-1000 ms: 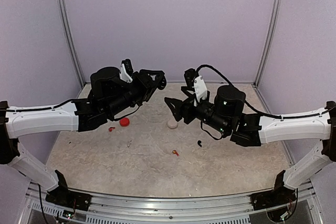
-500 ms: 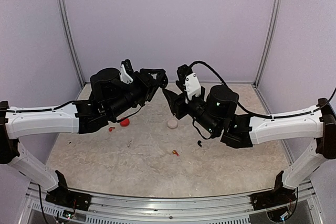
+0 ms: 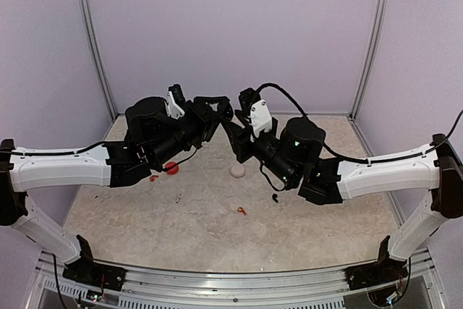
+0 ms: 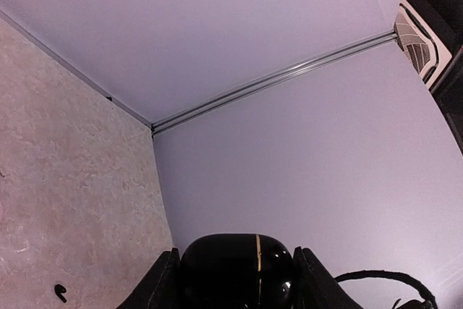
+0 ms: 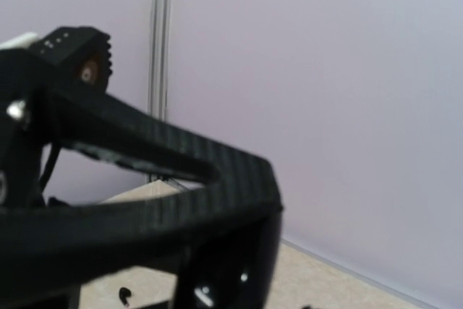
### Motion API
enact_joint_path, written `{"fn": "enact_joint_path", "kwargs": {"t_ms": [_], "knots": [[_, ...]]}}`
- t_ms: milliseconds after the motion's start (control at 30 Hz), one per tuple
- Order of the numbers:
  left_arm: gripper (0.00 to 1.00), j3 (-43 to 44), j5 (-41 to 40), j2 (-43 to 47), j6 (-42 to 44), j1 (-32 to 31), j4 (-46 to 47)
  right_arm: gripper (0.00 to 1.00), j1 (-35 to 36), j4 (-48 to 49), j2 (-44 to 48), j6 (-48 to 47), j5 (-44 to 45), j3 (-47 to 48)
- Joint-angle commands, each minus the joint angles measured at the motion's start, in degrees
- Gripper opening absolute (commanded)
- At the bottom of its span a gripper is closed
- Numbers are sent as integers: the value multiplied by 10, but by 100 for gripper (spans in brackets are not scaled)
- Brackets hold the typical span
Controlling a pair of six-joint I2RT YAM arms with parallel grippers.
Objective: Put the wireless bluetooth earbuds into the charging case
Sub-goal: Pass from the left arm to the right
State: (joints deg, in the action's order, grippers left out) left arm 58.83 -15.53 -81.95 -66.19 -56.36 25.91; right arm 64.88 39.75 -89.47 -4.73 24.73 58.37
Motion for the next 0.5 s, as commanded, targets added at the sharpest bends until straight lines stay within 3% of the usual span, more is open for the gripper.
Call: {"fn": "enact_joint_path", "kwargs": {"t_ms": [0,200,467], "knots": [[38,-10,-2,-7,-3,-11,35,39,5,28,-17,-7,16,21],[38,-16,-10,-15,-9,-22,49,36,5,45,-25,-7,35,19],[43,-23,-19,-17,-11,-28,56,23,6,67,-16,-22,61,7]]}}
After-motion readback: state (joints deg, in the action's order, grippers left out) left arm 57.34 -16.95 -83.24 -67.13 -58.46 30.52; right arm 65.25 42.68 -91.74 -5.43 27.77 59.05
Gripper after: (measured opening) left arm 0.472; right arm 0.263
